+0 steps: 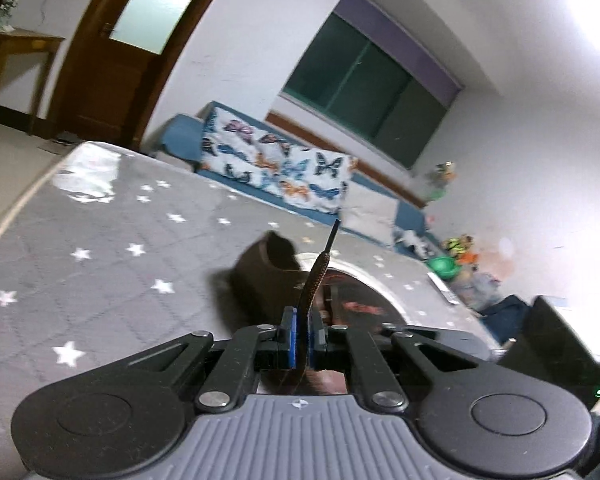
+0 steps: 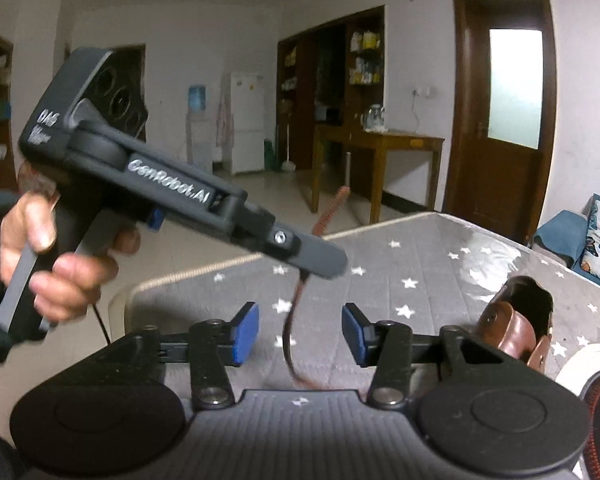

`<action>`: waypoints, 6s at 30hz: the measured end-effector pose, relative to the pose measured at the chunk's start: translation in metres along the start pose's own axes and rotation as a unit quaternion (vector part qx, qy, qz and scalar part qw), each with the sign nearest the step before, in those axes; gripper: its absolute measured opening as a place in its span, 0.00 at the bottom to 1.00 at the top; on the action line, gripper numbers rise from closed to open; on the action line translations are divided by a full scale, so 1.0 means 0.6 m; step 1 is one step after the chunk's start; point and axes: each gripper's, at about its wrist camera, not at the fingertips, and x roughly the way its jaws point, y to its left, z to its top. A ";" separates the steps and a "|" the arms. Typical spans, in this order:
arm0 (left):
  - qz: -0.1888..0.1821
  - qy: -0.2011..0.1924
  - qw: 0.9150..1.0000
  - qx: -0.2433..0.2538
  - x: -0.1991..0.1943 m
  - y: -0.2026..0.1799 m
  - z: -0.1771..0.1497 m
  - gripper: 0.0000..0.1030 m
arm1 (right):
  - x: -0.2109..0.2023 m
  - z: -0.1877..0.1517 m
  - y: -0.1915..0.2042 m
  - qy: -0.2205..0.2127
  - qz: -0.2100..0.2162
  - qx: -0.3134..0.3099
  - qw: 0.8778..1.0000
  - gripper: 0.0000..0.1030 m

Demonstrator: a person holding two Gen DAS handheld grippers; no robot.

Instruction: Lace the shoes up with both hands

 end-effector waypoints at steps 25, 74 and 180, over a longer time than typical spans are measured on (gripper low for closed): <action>0.034 0.038 0.998 0.022 0.078 -0.013 -0.021 0.08 | -0.193 -0.031 -0.162 0.034 -0.260 0.008 0.965 0.01; 0.085 0.088 0.989 0.086 0.129 -0.045 -0.046 0.36 | -0.227 -0.175 -0.227 0.202 -0.230 0.206 0.930 0.23; 0.236 0.164 0.931 0.223 0.255 -0.107 -0.011 0.88 | -0.346 -0.161 -0.249 0.111 -0.448 0.076 0.884 0.01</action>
